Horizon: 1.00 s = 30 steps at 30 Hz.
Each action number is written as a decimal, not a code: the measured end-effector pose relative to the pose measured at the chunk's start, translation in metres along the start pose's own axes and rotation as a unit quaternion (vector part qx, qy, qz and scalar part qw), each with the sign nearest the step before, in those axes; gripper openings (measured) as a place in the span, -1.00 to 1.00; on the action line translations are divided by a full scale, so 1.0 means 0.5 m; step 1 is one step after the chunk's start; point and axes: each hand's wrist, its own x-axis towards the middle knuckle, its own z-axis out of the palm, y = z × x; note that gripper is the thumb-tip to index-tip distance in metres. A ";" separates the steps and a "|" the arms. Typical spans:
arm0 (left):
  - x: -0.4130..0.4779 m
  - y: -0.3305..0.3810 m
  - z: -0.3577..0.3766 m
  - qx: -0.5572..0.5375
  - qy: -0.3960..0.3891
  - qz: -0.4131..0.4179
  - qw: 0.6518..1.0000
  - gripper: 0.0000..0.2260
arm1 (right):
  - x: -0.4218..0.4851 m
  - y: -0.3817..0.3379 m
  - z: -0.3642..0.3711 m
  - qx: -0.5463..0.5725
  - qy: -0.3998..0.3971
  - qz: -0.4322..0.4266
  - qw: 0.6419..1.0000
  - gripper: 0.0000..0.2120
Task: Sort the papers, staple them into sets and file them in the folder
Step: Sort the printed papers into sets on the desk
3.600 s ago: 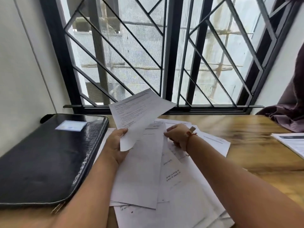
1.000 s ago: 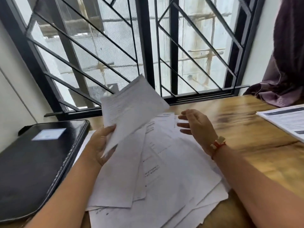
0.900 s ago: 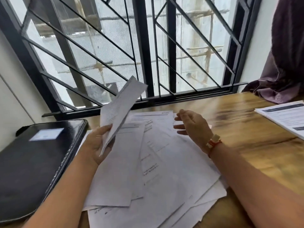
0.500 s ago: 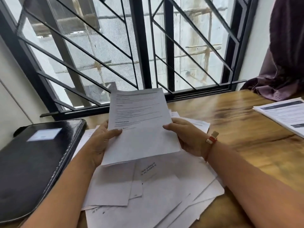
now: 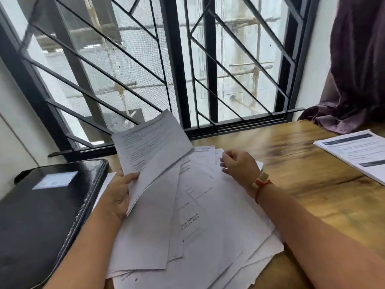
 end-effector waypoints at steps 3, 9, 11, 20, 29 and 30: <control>0.009 0.001 -0.012 -0.036 0.005 -0.003 0.999 -0.64 | 0.041 -0.015 0.007 -0.099 0.014 0.028 0.995 -0.82; 0.016 -0.006 -0.020 -0.022 -0.031 0.003 0.999 -0.62 | 0.112 -0.022 0.046 -0.118 -0.012 0.078 0.990 -0.76; 0.014 -0.006 -0.016 -0.009 -0.036 0.013 0.999 -0.62 | 0.119 -0.027 0.053 -0.094 -0.014 0.100 0.990 -0.81; 0.015 -0.008 -0.014 -0.003 -0.051 0.037 0.998 -0.59 | 0.116 -0.028 0.066 0.007 0.011 0.097 0.995 -0.92; 0.001 -0.002 -0.013 -0.004 -0.053 0.065 0.996 -0.77 | 0.141 -0.178 -0.036 -0.033 0.193 -0.088 0.977 -0.93; 0.000 -0.002 -0.013 -0.009 -0.056 0.067 0.996 -0.78 | 0.141 -0.201 -0.052 -0.034 0.212 -0.112 0.970 -0.95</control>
